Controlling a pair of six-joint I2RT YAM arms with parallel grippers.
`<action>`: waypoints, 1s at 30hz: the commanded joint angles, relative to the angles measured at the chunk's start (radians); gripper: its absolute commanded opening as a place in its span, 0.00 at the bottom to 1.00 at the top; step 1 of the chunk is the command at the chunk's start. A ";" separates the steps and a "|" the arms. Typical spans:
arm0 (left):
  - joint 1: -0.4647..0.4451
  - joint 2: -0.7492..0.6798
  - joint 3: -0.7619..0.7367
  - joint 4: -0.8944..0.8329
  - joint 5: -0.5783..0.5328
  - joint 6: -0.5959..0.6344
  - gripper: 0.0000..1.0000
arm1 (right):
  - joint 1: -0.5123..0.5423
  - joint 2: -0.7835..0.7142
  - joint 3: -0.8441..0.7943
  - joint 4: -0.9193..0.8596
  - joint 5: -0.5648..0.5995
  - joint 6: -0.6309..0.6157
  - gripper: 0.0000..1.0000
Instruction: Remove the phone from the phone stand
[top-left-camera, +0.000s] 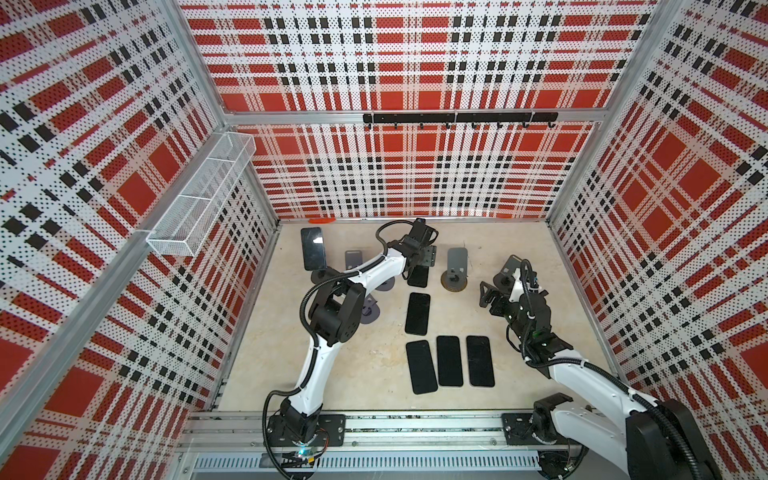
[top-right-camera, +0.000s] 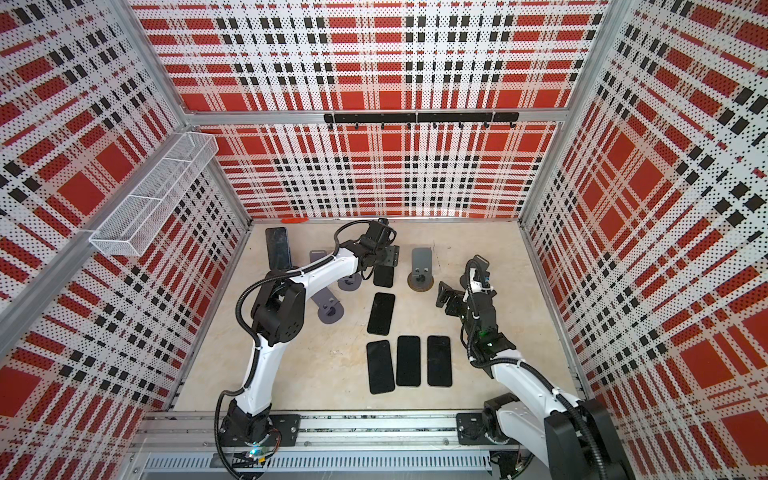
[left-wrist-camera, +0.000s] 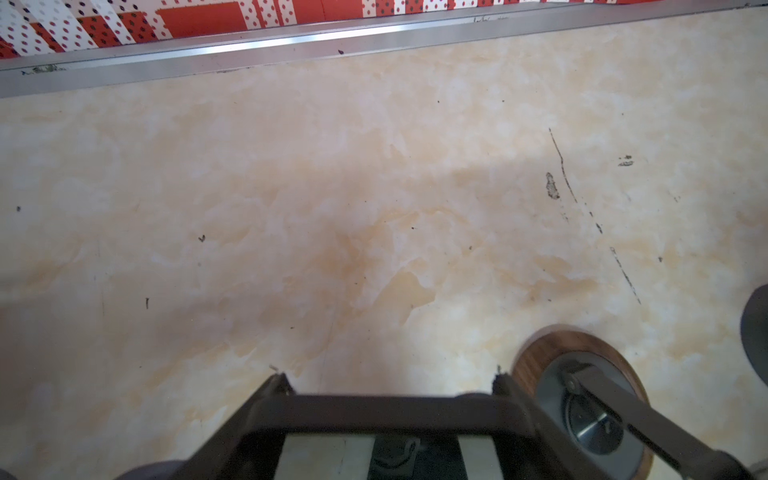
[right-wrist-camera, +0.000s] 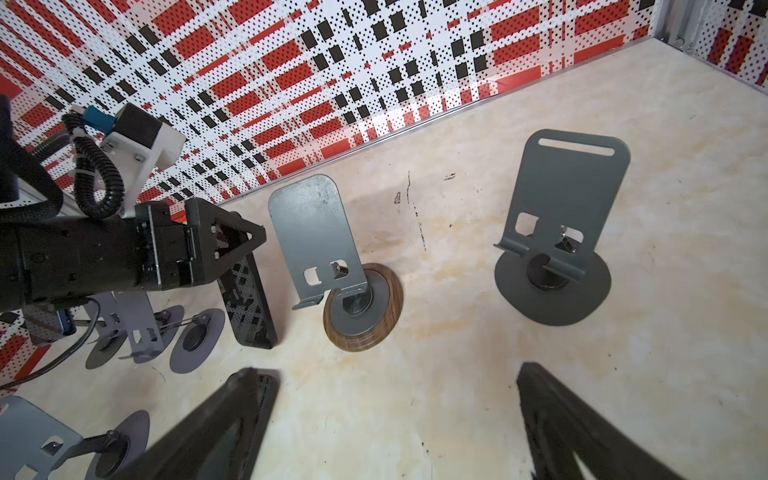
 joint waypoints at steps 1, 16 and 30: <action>-0.002 0.039 0.038 0.016 -0.039 0.001 0.65 | 0.003 0.005 -0.013 0.018 0.005 0.000 1.00; 0.001 0.132 0.089 0.016 -0.048 -0.006 0.66 | 0.003 -0.002 -0.009 0.015 -0.007 0.001 1.00; 0.015 0.191 0.098 0.015 -0.009 -0.019 0.67 | 0.004 0.003 -0.006 0.017 -0.019 0.005 1.00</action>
